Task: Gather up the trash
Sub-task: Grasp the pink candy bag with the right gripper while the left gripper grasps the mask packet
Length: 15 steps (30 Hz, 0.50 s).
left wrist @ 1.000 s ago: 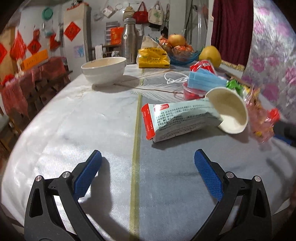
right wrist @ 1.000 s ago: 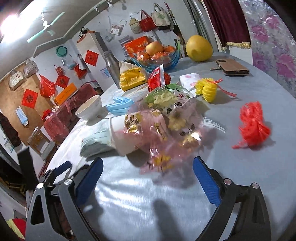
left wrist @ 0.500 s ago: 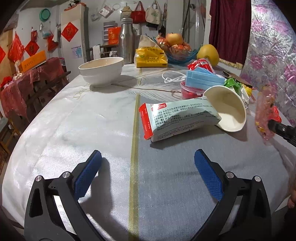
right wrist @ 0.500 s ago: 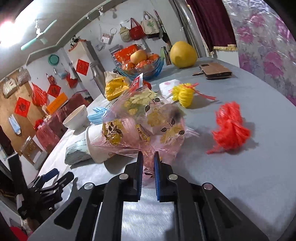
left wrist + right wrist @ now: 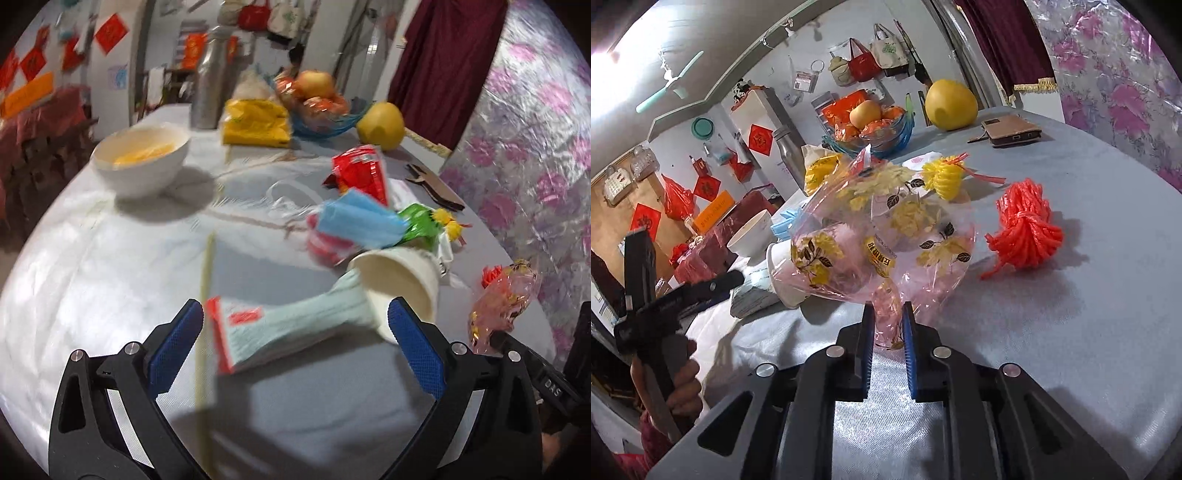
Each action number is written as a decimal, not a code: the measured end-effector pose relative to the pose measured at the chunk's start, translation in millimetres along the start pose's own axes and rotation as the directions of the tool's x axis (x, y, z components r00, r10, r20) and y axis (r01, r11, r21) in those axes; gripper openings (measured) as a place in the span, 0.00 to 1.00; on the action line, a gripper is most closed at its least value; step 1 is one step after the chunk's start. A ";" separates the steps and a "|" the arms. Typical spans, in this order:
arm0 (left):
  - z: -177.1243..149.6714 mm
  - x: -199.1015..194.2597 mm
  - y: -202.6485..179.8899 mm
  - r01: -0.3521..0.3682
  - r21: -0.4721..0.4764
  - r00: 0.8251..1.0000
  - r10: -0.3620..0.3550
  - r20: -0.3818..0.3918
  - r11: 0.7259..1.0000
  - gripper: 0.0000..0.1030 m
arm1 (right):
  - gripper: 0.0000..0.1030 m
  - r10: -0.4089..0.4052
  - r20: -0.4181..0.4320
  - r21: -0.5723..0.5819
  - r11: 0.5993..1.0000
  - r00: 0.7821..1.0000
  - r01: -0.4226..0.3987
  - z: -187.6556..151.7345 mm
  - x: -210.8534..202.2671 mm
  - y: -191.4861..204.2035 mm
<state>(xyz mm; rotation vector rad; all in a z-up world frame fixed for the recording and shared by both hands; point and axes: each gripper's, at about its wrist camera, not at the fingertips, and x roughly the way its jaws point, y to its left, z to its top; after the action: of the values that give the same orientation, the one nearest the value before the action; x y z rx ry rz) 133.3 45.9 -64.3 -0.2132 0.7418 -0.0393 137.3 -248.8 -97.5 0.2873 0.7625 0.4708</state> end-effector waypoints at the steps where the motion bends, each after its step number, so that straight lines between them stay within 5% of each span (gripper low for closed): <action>1: 1.5 3.1 -9.7 -0.017 0.034 1.000 0.017 0.003 0.999 0.93 | 0.16 0.000 0.000 -0.001 1.000 1.000 0.000 0.0 0.0 -0.1; 6: 2.0 30.0 -37.6 -0.149 0.171 0.986 0.160 -0.052 0.974 0.93 | 0.16 -0.002 0.004 -0.008 1.000 1.000 0.002 -0.4 -2.2 0.6; 15: -11.0 11.4 -16.0 -0.064 0.178 0.996 0.075 -0.053 0.982 0.82 | 0.16 0.007 0.002 -0.008 1.000 1.000 -0.007 0.1 -4.9 1.8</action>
<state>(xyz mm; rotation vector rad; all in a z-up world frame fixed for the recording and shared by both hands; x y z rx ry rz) 135.0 27.0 -76.5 -0.0174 0.7995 -0.0449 133.8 -249.7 -93.8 0.2831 0.7583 0.4796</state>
